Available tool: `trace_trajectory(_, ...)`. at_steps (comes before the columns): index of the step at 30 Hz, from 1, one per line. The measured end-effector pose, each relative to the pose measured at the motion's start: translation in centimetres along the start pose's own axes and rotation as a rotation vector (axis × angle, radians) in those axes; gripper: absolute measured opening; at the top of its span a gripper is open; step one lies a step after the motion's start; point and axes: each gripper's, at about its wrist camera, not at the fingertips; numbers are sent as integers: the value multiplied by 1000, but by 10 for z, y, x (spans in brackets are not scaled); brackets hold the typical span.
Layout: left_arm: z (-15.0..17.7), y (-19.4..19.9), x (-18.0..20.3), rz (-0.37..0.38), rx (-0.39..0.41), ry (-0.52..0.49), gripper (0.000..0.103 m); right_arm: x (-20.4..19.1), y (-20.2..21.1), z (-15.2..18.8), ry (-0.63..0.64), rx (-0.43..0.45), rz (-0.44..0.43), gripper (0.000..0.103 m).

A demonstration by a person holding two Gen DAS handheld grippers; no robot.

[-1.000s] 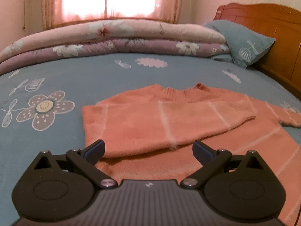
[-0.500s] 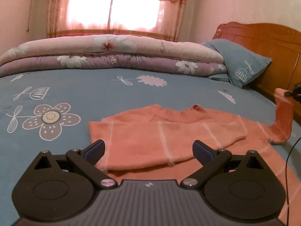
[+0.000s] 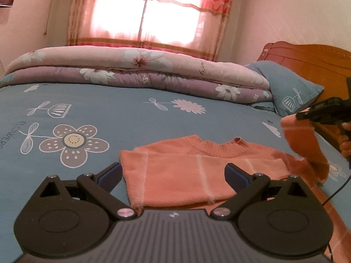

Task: Fold clothes

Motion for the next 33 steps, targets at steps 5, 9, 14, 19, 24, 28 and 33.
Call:
trace_trajectory(5,-2,5,-4,-4,16,7,99,-35,-16,11,72,-35,-30,9)
trace_trajectory(9,-3,7,-8,-11,22,16,100,-64,-24,20,115,-43,-75,9)
trace_trajectory(14,-3,8,-10,-14,24,24,100,-98,-29,44,239,-48,-94,9)
trace_trajectory(19,-3,8,-10,-13,25,24,100,-118,-45,86,374,-111,-99,9)
trace_trajectory(24,-2,6,-10,-10,21,24,100,-131,-58,137,619,-139,-58,9)
trace_trajectory(28,-1,2,-10,-11,8,21,100,-137,-61,164,754,-147,-31,10)
trace_trajectory(33,-2,2,-9,0,11,15,100,-145,-62,172,809,-127,-19,11)
Point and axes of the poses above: each gripper's, at about its wrist camera, not at the fingertips, and y roughly against the way its jaws point, x to its right, z to its underside, and after that the axes turned 7 degrees about -y, right-handed
